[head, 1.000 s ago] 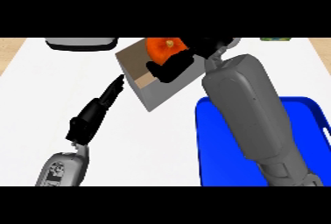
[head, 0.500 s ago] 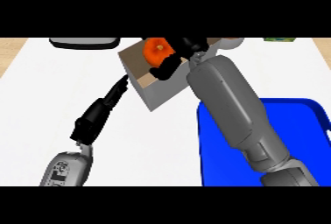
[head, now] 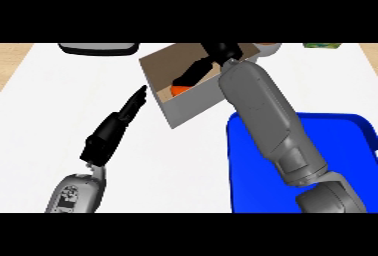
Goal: Pick the squash from the tray and place it in the cardboard box
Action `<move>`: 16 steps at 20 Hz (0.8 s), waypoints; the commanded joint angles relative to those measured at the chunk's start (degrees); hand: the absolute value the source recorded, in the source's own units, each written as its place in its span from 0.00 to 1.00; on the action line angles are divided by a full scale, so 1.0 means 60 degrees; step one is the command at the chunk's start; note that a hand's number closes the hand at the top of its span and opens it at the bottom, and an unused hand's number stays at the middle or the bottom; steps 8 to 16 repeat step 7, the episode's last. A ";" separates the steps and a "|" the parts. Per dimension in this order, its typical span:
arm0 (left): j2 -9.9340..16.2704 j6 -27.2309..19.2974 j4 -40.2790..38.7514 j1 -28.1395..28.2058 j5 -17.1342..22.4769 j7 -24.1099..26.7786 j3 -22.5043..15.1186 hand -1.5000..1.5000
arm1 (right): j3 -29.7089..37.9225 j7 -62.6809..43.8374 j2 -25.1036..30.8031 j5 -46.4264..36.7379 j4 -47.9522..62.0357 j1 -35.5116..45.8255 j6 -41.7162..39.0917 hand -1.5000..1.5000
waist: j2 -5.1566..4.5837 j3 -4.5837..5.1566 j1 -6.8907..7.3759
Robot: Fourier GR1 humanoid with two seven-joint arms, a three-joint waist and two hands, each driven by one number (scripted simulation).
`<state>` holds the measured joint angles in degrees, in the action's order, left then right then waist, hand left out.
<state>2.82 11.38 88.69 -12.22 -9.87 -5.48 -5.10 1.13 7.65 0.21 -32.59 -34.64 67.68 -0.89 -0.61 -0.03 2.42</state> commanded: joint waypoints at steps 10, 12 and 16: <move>-0.0015 -0.0138 -0.0027 0.0075 -0.0112 0.0060 0.0052 0.50 | 0.2735 0.1511 0.0710 0.2994 0.0557 -0.0196 -0.0510 0.00 | -0.0014 -0.0003 -0.0164; -0.0015 -0.0138 -0.0027 0.0075 -0.0112 0.0060 0.0052 0.50 | 0.2735 0.1511 0.0710 0.2994 0.0557 -0.0196 -0.0510 0.00 | -0.0014 -0.0003 -0.0164; -0.0015 -0.0138 -0.0027 0.0075 -0.0112 0.0060 0.0052 0.50 | 0.2735 0.1511 0.0710 0.2994 0.0557 -0.0196 -0.0510 0.00 | -0.0014 -0.0003 -0.0164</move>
